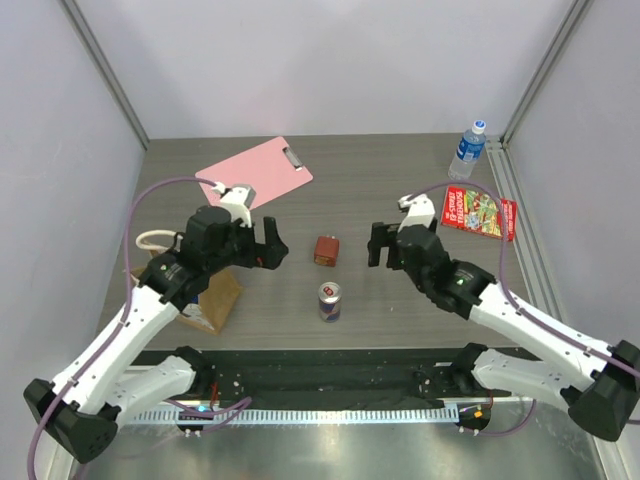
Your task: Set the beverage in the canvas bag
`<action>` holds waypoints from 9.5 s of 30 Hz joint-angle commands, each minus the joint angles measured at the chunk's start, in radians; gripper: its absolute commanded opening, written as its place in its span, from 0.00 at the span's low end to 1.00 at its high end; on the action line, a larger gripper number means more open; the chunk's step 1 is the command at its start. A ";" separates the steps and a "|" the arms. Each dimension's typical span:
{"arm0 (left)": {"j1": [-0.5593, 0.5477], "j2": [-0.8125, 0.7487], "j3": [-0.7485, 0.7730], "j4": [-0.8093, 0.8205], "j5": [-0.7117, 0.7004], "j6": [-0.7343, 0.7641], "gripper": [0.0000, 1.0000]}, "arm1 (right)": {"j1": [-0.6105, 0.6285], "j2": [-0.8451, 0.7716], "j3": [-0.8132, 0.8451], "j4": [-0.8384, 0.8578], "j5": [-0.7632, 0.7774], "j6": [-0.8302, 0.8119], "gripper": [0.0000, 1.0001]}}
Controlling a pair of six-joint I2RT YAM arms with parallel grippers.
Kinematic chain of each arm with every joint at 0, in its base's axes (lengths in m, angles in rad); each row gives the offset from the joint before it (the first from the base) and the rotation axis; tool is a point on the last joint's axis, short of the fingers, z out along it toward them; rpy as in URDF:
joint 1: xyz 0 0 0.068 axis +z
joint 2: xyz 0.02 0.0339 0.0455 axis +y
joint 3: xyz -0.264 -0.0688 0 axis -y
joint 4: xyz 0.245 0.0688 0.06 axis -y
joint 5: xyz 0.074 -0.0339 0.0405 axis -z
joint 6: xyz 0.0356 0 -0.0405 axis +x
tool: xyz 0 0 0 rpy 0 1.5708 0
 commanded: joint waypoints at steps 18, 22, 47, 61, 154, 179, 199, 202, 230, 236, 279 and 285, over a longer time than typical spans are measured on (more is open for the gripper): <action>-0.594 0.425 0.171 -0.054 -0.411 -0.017 0.91 | -0.200 -0.138 -0.139 0.000 -0.141 0.004 0.95; -0.605 0.426 0.176 -0.035 -0.375 -0.025 0.91 | -0.203 -0.144 -0.145 0.004 -0.152 0.002 0.95; -0.617 0.527 0.167 -0.009 -0.359 -0.086 0.40 | -0.206 -0.158 -0.160 0.029 -0.185 -0.008 0.95; -0.611 0.458 0.338 -0.248 -0.609 -0.119 0.00 | -0.205 -0.149 -0.174 0.049 -0.228 -0.016 0.95; 0.707 0.009 -0.022 0.109 -0.374 -0.095 0.00 | -0.206 -0.226 -0.214 0.116 -0.331 -0.021 0.96; 0.710 0.118 -0.122 0.150 -0.382 -0.154 0.23 | -0.205 -0.227 -0.214 0.113 -0.327 -0.024 0.96; 0.710 0.038 -0.057 0.080 -0.358 -0.139 0.82 | -0.206 -0.184 -0.193 0.096 -0.302 -0.005 0.96; 0.708 0.012 -0.017 0.061 -0.322 -0.120 0.84 | -0.206 -0.139 -0.156 0.096 -0.287 0.024 0.96; 0.471 -0.157 0.245 -0.187 0.317 -0.022 1.00 | -0.844 0.777 0.723 0.098 -0.161 -0.151 0.97; 0.471 -0.204 0.240 -0.207 0.340 -0.030 1.00 | -0.898 0.934 0.890 0.099 -0.146 -0.189 0.97; 0.469 -0.269 0.191 -0.210 0.327 -0.048 1.00 | -0.840 0.903 0.937 0.147 -0.333 -0.282 0.26; 0.471 -0.240 0.190 -0.227 0.304 -0.039 1.00 | -0.720 0.730 0.652 0.240 -0.336 -0.294 0.24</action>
